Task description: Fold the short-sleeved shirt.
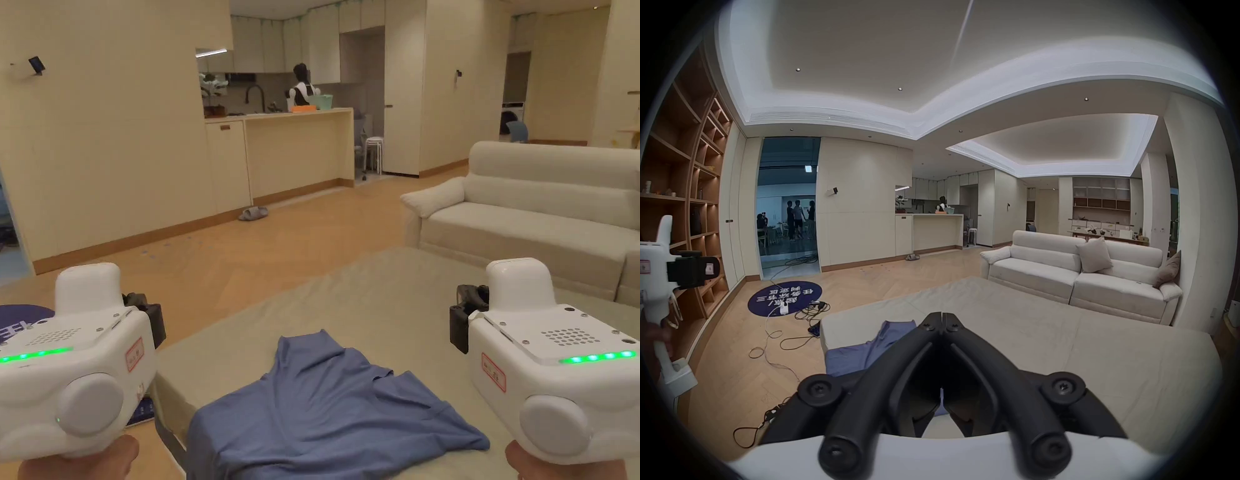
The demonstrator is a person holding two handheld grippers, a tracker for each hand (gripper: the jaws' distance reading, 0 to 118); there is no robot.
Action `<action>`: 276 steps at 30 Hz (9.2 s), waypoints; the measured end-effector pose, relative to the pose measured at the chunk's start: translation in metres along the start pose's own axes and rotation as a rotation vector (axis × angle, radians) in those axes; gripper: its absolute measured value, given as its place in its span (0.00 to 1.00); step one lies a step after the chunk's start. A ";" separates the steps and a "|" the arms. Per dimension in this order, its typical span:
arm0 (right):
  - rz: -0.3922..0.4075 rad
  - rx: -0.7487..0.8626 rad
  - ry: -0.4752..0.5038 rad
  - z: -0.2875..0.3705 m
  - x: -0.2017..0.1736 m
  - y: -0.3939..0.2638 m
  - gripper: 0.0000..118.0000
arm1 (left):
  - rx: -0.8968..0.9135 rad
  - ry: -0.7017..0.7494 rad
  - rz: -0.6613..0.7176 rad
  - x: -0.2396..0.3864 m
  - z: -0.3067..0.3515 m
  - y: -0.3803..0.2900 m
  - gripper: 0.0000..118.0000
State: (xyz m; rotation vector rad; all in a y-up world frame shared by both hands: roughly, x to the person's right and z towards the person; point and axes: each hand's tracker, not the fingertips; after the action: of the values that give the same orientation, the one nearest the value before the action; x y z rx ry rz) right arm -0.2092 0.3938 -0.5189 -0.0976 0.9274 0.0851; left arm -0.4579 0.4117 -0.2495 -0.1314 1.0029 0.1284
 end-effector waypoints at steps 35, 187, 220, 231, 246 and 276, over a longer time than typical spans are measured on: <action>-0.129 -0.335 -0.248 -0.071 0.148 -0.150 0.00 | -0.864 -0.325 -0.172 0.247 -0.329 -0.241 0.00; -0.203 0.175 -0.926 0.317 0.319 -0.065 0.03 | -0.297 -0.899 -0.028 0.353 -0.017 -0.009 0.04; -0.179 0.174 -1.043 0.191 0.550 0.182 0.03 | 0.037 -0.742 -0.172 0.634 -0.083 0.191 0.02; -0.164 0.107 -1.034 0.148 0.591 0.149 0.03 | 0.001 -0.752 -0.226 0.681 -0.128 0.147 0.02; -0.298 -0.318 -0.849 0.229 0.489 -0.114 0.03 | -0.323 -0.877 -0.396 0.533 -0.087 -0.082 0.02; -0.346 -0.999 -0.624 0.378 0.312 -0.333 0.47 | -0.986 -0.845 -0.569 0.314 -0.019 -0.300 0.28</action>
State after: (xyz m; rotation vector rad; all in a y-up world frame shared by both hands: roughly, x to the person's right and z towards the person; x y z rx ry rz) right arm 0.3154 0.1183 -0.5283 -1.0918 0.1632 0.2361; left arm -0.2566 0.1282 -0.5102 -1.1529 -0.0395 0.1275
